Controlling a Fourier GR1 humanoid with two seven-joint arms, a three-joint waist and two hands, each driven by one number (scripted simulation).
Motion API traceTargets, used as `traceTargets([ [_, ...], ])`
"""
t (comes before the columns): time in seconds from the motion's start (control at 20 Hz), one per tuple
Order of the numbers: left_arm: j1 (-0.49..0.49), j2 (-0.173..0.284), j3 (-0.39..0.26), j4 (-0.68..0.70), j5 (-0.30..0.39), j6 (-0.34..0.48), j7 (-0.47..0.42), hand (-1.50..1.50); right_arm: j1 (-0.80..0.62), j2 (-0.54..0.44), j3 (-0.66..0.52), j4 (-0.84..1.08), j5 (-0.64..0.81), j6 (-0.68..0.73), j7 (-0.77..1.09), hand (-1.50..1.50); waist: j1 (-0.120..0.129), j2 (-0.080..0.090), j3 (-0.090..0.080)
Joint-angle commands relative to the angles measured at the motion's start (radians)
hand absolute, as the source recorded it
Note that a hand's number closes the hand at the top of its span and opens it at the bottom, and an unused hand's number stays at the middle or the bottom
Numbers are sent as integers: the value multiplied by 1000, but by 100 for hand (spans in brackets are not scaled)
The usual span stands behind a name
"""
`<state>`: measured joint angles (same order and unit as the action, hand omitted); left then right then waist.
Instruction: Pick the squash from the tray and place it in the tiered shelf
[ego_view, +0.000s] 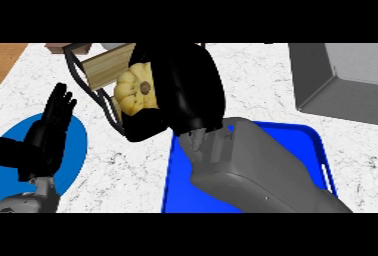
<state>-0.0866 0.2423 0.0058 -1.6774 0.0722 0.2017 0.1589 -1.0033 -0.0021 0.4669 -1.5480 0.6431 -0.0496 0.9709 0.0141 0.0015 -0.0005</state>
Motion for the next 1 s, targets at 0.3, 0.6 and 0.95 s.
traceTargets([
  [0.3,-35,-14,7,-8,-7,-16,29,0,-68,2,-39,384,-58,-282,-262,150,6,2,0],
  [0.6,10,-74,-36,17,-69,20,-33,0,-158,2,-64,565,-122,-371,-387,150,8,2,0],
  [0.95,-3,-60,-34,-35,-53,-3,24,0,-217,2,-105,792,-272,-515,-515,150,37,11,0],
])
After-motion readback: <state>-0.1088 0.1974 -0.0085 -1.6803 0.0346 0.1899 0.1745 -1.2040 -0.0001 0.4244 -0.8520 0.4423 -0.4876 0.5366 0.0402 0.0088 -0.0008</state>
